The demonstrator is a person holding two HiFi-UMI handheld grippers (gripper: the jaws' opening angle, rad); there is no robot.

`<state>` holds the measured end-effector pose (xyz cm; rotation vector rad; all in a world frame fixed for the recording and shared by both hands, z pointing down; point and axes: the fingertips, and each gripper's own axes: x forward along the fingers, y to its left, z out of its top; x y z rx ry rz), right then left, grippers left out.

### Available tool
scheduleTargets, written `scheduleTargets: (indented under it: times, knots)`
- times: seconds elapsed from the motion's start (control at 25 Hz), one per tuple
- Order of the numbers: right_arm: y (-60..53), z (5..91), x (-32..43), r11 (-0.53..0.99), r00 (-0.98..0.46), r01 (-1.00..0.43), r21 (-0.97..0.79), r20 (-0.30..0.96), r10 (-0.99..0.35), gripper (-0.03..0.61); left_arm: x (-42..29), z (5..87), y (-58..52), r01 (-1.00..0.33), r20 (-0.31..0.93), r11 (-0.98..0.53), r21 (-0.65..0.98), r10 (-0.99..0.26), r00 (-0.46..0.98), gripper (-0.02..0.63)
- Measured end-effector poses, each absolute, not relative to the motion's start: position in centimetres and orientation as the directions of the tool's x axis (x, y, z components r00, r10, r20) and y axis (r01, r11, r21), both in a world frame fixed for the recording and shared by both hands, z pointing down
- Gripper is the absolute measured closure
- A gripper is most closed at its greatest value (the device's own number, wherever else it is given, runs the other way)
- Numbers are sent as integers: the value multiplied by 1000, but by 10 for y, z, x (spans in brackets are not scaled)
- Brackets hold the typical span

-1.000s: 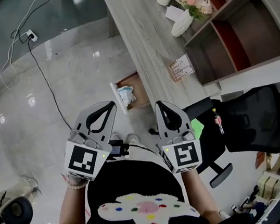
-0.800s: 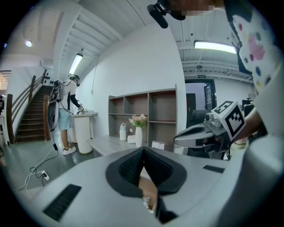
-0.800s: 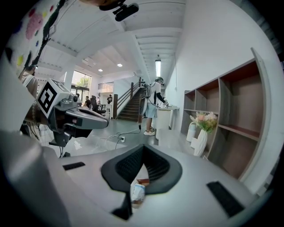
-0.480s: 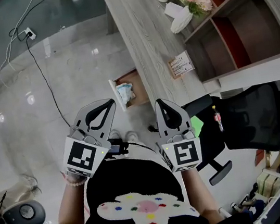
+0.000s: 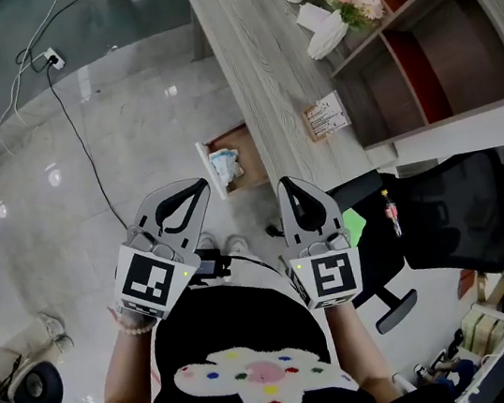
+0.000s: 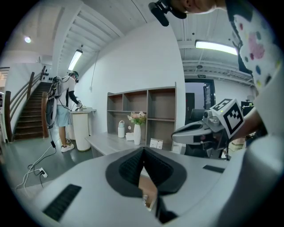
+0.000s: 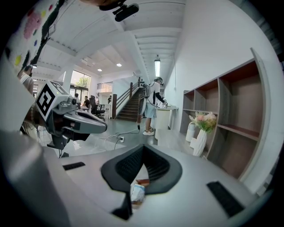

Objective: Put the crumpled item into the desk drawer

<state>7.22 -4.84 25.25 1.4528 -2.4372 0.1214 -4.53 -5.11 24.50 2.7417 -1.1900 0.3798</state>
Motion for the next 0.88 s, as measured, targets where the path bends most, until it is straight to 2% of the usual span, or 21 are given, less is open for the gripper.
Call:
scheduleTargets:
  times: [0.88]
  knots:
    - [-48, 254, 64, 495, -450, -865, 81, 311, -837, 575, -48, 252, -51, -736, 300, -676, 47, -693, 656, 603]
